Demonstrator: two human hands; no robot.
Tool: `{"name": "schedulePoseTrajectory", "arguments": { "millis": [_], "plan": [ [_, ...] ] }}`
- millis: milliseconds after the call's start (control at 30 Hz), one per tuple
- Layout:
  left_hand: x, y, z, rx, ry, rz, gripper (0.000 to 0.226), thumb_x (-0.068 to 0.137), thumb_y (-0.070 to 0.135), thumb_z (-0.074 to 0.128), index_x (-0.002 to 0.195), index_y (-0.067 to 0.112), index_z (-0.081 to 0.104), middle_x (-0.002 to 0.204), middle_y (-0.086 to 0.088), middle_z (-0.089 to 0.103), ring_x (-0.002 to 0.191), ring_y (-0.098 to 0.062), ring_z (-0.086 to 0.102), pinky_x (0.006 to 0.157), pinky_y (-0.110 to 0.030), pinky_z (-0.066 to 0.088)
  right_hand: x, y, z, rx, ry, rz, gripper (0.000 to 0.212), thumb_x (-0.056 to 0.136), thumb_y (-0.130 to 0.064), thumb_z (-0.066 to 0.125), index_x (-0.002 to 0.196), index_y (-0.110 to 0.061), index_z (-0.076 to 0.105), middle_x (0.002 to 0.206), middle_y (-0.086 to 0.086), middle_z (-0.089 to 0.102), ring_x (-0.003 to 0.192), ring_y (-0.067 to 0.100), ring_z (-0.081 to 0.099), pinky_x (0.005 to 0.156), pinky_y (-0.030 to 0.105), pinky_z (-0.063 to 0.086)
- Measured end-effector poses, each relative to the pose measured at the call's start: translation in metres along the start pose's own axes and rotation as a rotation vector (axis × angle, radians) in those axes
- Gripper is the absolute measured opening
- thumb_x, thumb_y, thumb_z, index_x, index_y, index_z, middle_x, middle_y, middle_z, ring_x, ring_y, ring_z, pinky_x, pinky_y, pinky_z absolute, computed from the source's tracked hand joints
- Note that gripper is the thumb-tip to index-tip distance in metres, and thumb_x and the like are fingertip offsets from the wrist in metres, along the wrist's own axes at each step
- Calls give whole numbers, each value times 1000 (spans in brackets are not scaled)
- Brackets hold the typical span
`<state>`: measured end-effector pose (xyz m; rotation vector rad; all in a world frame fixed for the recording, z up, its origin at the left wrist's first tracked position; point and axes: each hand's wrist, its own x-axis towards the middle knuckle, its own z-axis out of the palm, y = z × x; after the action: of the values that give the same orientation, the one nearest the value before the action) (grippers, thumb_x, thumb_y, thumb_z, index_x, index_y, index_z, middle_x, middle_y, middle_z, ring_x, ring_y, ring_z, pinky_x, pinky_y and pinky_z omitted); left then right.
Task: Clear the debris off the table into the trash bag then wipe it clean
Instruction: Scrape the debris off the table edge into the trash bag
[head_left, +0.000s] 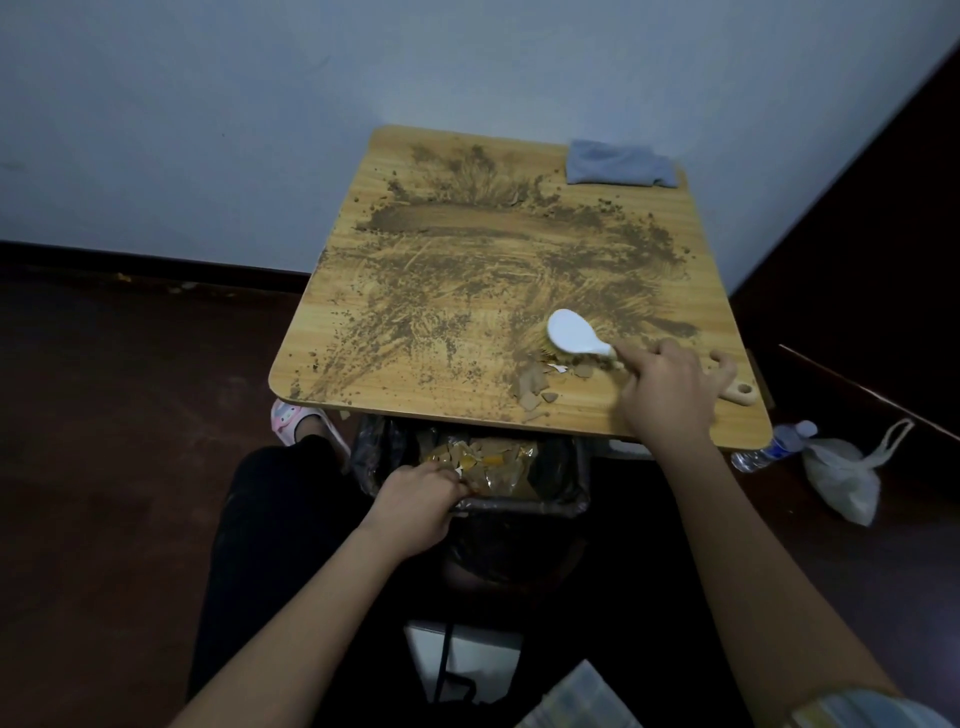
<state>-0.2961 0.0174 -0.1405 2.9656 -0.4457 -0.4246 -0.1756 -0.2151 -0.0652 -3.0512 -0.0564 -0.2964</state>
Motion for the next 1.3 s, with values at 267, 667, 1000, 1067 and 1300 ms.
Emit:
{"name": "schedulePoseTrajectory", "arguments": {
  "millis": [267, 667, 1000, 1067, 1300],
  "plan": [
    [2, 3, -1, 18, -5, 15, 30, 90, 21, 42, 113, 24, 60, 115, 5, 58, 114, -19, 48, 82, -31, 42, 12, 7, 1, -96, -52, 64, 44, 83, -12, 56, 119, -35, 65, 107, 8, 58, 109, 29, 51, 102, 44, 7],
    [5, 6, -1, 14, -22, 22, 31, 91, 21, 44, 116, 26, 60, 120, 5, 56, 117, -19, 47, 85, -31, 42, -10, 18, -7, -56, 18, 91, 44, 78, -7, 57, 112, -31, 71, 96, 9, 60, 98, 30, 54, 99, 42, 9],
    [6, 9, 0, 4, -32, 32, 30, 93, 28, 43, 118, 27, 60, 123, 7, 56, 119, -18, 47, 86, -31, 42, -31, 7, -4, -80, -41, -9, 36, 77, -9, 61, 102, -32, 74, 86, 7, 59, 90, 31, 55, 97, 45, 15],
    [6, 8, -1, 7, -29, 32, 29, 93, 28, 44, 117, 26, 60, 121, 6, 56, 119, -19, 47, 86, -31, 42, -32, 7, -3, -46, -6, -9, 36, 75, -5, 61, 97, -30, 75, 82, 7, 58, 85, 31, 55, 96, 46, 17],
    [5, 8, -2, 24, -29, 35, 30, 93, 27, 43, 118, 25, 59, 121, 4, 56, 120, -19, 46, 86, -32, 42, -26, 7, -1, -76, -25, 31, 42, 79, -8, 59, 108, -34, 71, 94, 6, 58, 94, 28, 54, 98, 45, 11]
  ]
}}
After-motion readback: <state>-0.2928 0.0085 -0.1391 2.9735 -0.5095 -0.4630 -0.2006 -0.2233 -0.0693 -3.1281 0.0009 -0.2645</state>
